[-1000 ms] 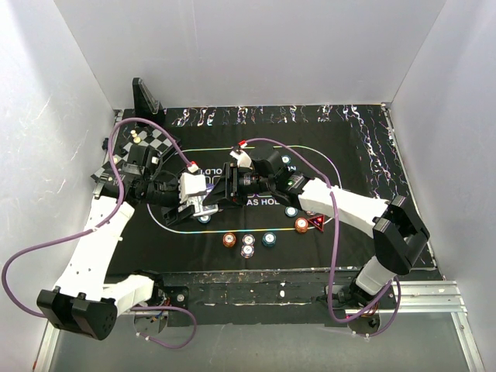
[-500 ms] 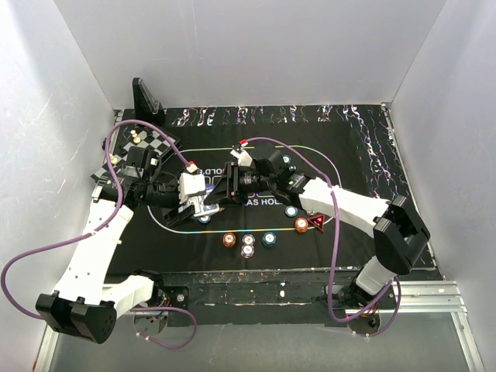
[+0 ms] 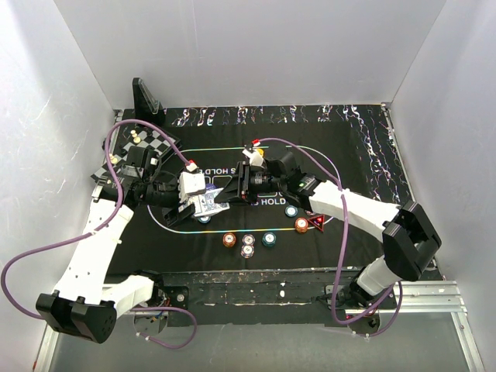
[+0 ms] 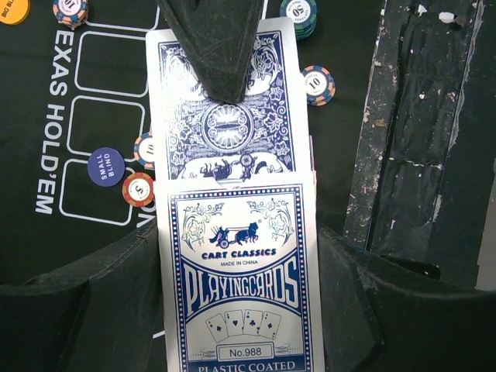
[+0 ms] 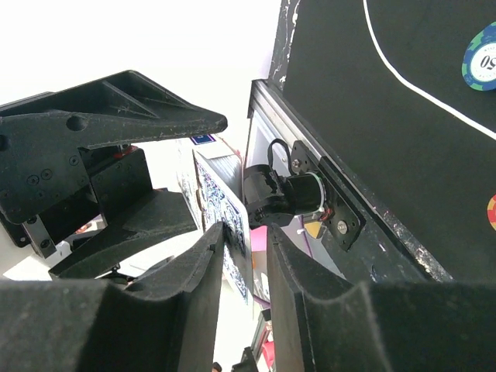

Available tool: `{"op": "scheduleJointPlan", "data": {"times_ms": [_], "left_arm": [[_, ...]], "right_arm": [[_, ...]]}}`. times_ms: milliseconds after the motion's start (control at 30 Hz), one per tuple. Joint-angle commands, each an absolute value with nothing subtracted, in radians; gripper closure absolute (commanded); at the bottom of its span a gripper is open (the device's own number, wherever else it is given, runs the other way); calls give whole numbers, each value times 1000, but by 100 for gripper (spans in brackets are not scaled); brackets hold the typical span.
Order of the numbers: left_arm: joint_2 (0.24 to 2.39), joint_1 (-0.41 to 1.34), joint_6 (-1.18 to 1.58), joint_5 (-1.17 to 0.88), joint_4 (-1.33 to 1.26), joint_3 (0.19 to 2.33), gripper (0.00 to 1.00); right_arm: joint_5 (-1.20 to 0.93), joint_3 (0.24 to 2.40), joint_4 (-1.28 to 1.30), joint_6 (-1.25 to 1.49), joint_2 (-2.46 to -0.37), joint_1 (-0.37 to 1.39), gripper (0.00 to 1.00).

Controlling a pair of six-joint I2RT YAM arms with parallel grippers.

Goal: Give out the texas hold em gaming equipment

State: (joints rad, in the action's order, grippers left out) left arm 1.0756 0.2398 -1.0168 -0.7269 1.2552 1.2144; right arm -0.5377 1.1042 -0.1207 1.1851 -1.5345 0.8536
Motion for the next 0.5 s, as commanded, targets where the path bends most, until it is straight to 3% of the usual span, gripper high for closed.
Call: {"op": "scheduleJointPlan", "data": {"times_ms": [0, 467], "left_arm": [[1060, 241, -997, -795, 1223, 1213, 63], [1039, 242, -942, -813, 1157, 1147, 74]], "right_arm": [[-528, 1083, -135, 1181, -1485, 836, 66], [-509, 1069, -78, 1143, -1407, 790, 78]]}}
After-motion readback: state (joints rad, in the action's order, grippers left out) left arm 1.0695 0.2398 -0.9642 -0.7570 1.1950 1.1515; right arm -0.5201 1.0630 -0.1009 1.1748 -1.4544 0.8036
